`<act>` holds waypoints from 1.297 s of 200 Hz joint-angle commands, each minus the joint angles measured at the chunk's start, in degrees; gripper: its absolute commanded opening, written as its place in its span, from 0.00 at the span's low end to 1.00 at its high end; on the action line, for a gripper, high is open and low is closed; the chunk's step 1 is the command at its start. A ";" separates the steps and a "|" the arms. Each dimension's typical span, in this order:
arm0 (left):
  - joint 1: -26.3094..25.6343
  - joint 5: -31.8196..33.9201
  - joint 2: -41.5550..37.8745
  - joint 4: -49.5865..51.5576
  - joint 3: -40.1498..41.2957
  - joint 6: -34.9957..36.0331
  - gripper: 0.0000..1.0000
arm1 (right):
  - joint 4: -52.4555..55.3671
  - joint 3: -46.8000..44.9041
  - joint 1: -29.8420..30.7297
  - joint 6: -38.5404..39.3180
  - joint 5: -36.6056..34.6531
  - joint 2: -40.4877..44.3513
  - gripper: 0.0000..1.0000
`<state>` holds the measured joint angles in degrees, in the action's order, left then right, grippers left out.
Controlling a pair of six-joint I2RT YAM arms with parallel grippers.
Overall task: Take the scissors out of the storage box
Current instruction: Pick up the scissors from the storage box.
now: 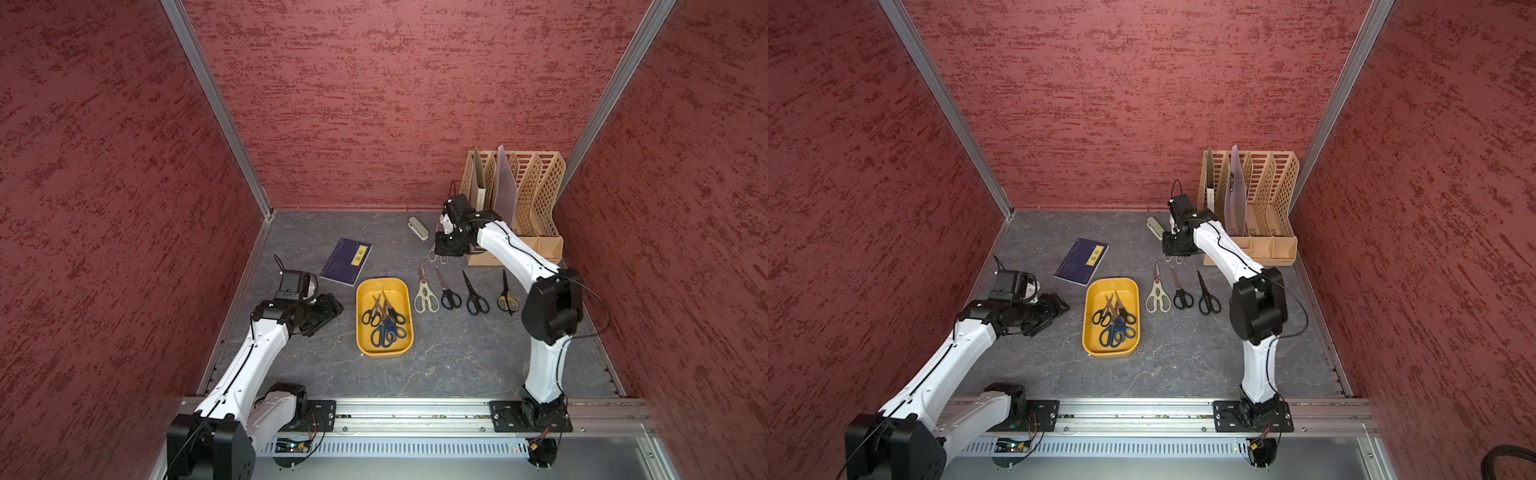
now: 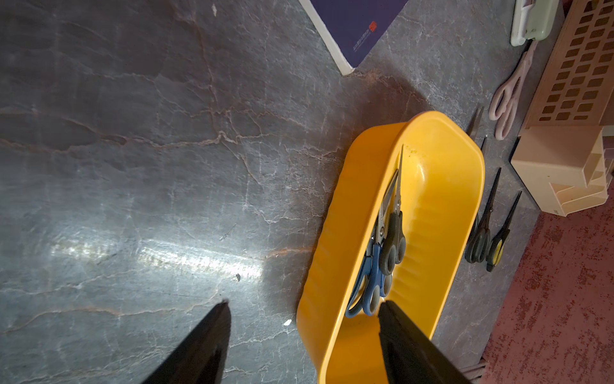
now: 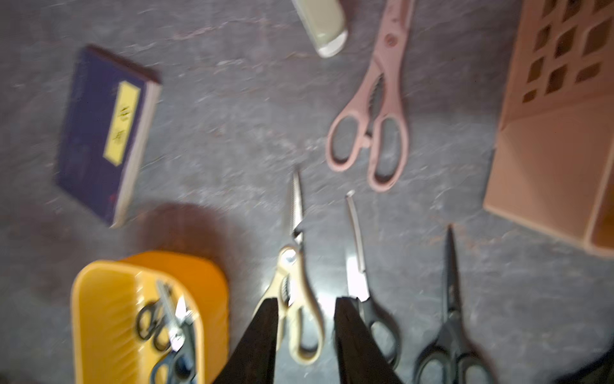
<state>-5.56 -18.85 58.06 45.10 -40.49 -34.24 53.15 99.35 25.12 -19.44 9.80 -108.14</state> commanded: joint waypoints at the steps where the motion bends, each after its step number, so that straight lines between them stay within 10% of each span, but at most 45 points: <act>1: -0.46 -1.35 -0.08 -2.37 0.98 0.64 0.74 | -3.57 -7.89 4.88 -5.94 4.60 4.90 0.34; 119: -0.60 -2.27 -2.19 -1.48 4.84 0.75 0.74 | -0.68 -9.35 31.48 -18.70 -9.47 0.50 0.31; 259: -0.68 -2.95 -3.83 -1.44 5.51 0.85 0.74 | -0.83 -3.20 33.06 -22.14 -14.20 -11.35 0.31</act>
<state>-5.98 -21.15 54.39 43.77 -35.64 -33.76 52.12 94.21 57.78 -40.97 -2.11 -117.67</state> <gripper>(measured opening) 0.743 0.311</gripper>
